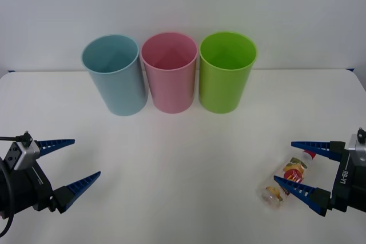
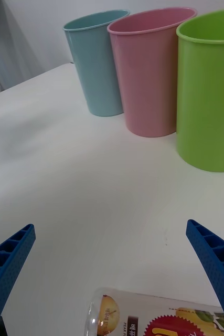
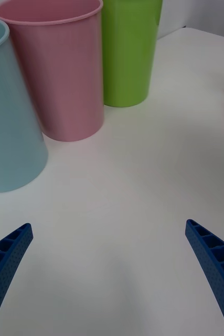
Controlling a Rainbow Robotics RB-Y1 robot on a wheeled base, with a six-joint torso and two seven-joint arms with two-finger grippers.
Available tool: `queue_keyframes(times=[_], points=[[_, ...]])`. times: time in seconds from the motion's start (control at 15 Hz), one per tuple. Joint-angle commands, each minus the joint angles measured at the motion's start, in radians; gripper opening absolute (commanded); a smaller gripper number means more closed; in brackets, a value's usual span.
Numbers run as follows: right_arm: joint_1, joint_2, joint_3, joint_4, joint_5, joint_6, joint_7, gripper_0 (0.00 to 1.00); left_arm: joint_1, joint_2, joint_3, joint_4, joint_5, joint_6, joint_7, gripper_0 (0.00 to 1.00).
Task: Put cans in the blue bin and PET bottles in the pink bin and trash in the green bin.
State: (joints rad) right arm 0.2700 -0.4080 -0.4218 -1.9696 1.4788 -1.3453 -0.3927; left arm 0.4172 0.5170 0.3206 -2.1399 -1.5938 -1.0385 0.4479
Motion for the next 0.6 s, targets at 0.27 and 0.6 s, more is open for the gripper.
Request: queue_keyframes(times=[0.27,0.6], points=[[0.0,0.0,0.0,0.0,0.0,0.0,0.0,1.0,0.0,0.0,0.0,0.0,0.0,0.0,0.0,1.0],[0.0,0.0,0.0,0.0,0.0,0.0,0.0,1.0,0.0,0.0,0.0,0.0,0.0,0.0,0.0,1.0]])
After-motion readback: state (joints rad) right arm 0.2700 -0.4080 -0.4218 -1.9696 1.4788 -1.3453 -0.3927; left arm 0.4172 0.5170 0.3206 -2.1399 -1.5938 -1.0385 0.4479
